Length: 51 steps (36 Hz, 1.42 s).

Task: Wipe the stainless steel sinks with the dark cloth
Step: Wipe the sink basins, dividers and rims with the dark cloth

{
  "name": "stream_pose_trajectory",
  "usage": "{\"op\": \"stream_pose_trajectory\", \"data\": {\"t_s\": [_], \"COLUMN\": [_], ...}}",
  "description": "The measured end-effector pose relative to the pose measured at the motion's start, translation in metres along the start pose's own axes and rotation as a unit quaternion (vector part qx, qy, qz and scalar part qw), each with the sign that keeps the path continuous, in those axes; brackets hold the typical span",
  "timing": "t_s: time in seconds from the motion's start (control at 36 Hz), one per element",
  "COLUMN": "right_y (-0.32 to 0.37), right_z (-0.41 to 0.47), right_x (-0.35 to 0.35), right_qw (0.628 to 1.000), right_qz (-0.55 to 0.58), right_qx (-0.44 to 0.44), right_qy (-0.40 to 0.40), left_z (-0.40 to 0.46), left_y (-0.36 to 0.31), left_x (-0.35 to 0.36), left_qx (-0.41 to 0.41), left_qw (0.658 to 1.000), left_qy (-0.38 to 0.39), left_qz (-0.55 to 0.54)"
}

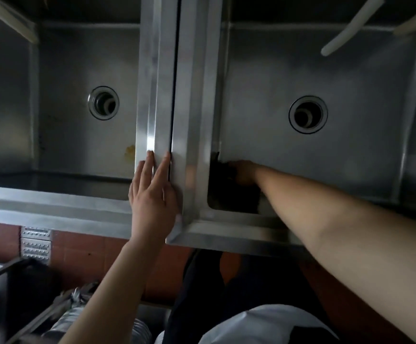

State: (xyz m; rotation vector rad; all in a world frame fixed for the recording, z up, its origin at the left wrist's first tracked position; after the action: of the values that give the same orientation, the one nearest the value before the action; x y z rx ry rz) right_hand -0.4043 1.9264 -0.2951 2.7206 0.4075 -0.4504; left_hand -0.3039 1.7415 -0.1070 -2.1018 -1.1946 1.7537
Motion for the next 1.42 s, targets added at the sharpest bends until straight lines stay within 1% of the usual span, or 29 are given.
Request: {"op": "stream_pose_trajectory", "data": {"t_s": [0.06, 0.11, 0.17, 0.31, 0.42, 0.5, 0.53, 0.58, 0.61, 0.64, 0.67, 0.69, 0.75, 0.81, 0.83, 0.86, 0.89, 0.94, 1.0, 1.06, 1.11, 1.14, 1.17, 1.19, 1.25, 1.31, 1.33, 1.36, 1.42], "right_y": [0.006, 0.013, 0.019, 0.018, 0.009, 0.006, 0.005, 0.010, 0.013, 0.016, 0.020, 0.026, 0.042, 0.061, 0.070, 0.078, 0.085, 0.099, 0.114, 0.133, 0.154, 0.165, 0.173, 0.180, 0.192, 0.201, 0.206, 0.211, 0.222], "right_z": [-0.020, -0.048, -0.077, -0.141, -0.185, -0.216, -0.225, -0.247, -0.257, -0.265, -0.272, -0.278, -0.288, -0.297, -0.299, -0.298, -0.296, -0.291, -0.288, -0.290, -0.293, -0.295, -0.294, -0.291, -0.281, -0.266, -0.260, -0.254, -0.246], "right_x": [-0.006, -0.014, -0.021, -0.037, -0.049, -0.056, -0.060, -0.070, -0.077, -0.083, -0.087, -0.091, -0.095, -0.098, -0.099, -0.098, -0.098, -0.098, -0.099, -0.102, -0.105, -0.106, -0.106, -0.106, -0.101, -0.090, -0.083, -0.076, -0.060], "right_qw": [0.997, 0.994, 0.993, 0.993, 0.994, 0.991, 0.990, 0.980, 0.969, 0.954, 0.934, 0.910, 0.857, 0.793, 0.769, 0.753, 0.744, 0.734, 0.723, 0.702, 0.672, 0.660, 0.649, 0.645, 0.664, 0.695, 0.702, 0.705, 0.704], "right_qz": [-0.026, -0.053, -0.076, -0.063, -0.036, 0.001, 0.027, 0.108, 0.167, 0.233, 0.300, 0.360, 0.461, 0.544, 0.572, 0.590, 0.602, 0.617, 0.631, 0.652, 0.672, 0.677, 0.682, 0.686, 0.690, 0.683, 0.681, 0.677, 0.668], "right_qx": [-0.035, -0.055, -0.059, -0.081, -0.104, -0.132, -0.141, -0.165, -0.173, -0.177, -0.184, -0.195, -0.227, -0.274, -0.286, -0.291, -0.290, -0.282, -0.277, -0.284, -0.307, -0.323, -0.334, -0.332, -0.279, -0.176, -0.125, -0.081, -0.004], "right_qy": [0.057, 0.077, 0.074, 0.053, 0.014, 0.007, 0.003, -0.029, -0.050, -0.063, -0.067, -0.064, -0.046, -0.016, -0.007, -0.004, -0.007, -0.024, -0.042, -0.046, -0.044, -0.041, -0.040, -0.043, -0.078, -0.139, -0.168, -0.196, -0.241], "left_z": [0.002, 0.005, 0.008, 0.012, 0.014, 0.016, 0.017, 0.013, 0.009, 0.002, -0.006, -0.016, -0.030, -0.034, -0.032, -0.029, -0.023, -0.011, -0.003, -0.002, -0.003, -0.001, 0.003, 0.006, 0.019, 0.036, 0.044, 0.051, 0.058], "left_y": [0.000, 0.001, 0.002, 0.002, 0.000, 0.000, -0.006, -0.021, -0.033, -0.044, -0.056, -0.066, -0.081, -0.088, -0.088, -0.086, -0.081, -0.067, -0.049, -0.036, -0.025, -0.016, -0.007, 0.000, 0.013, 0.033, 0.044, 0.055, 0.069], "left_x": [-0.003, -0.004, -0.005, -0.004, -0.008, -0.013, -0.015, -0.028, -0.034, -0.040, -0.044, -0.048, -0.055, -0.063, -0.067, -0.072, -0.075, -0.077, -0.077, -0.079, -0.085, -0.089, -0.093, -0.100, -0.113, -0.125, -0.132, -0.137, -0.146], "left_qx": [0.001, -0.006, -0.018, -0.063, -0.053, -0.071, -0.073, -0.064, -0.055, -0.052, -0.056, -0.061, -0.058, -0.051, -0.054, -0.061, -0.070, -0.102, -0.162, -0.198, -0.195, -0.197, -0.195, -0.187, -0.173, -0.175, -0.172, -0.168, -0.161], "left_qw": [1.000, 1.000, 1.000, 0.997, 0.994, 0.986, 0.986, 0.986, 0.980, 0.966, 0.941, 0.907, 0.825, 0.751, 0.723, 0.704, 0.696, 0.693, 0.690, 0.654, 0.600, 0.577, 0.561, 0.554, 0.566, 0.615, 0.643, 0.667, 0.697], "left_qy": [0.008, 0.018, 0.023, 0.039, 0.098, 0.148, 0.149, 0.136, 0.145, 0.172, 0.212, 0.258, 0.333, 0.369, 0.371, 0.362, 0.349, 0.333, 0.322, 0.358, 0.402, 0.408, 0.407, 0.406, 0.387, 0.335, 0.311, 0.297, 0.296], "left_qz": [-0.002, -0.002, -0.002, -0.035, 0.000, -0.011, -0.026, -0.075, -0.122, -0.185, -0.256, -0.327, -0.454, -0.545, -0.580, -0.608, -0.624, -0.631, -0.627, -0.637, -0.663, -0.680, -0.694, -0.702, -0.707, -0.692, -0.678, -0.662, -0.633]}}
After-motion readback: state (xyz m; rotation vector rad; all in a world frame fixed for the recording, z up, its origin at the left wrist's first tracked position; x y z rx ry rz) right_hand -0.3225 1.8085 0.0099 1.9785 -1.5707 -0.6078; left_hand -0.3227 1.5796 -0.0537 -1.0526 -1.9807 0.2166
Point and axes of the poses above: each hand's wrist, its own z-axis towards the middle knuckle, its own x-axis out of the palm, y = z × x, the point moved 5 cm from there along z, towards the middle knuckle, and after that the axes turned 7 degrees about -z, right-handed, at the moved point
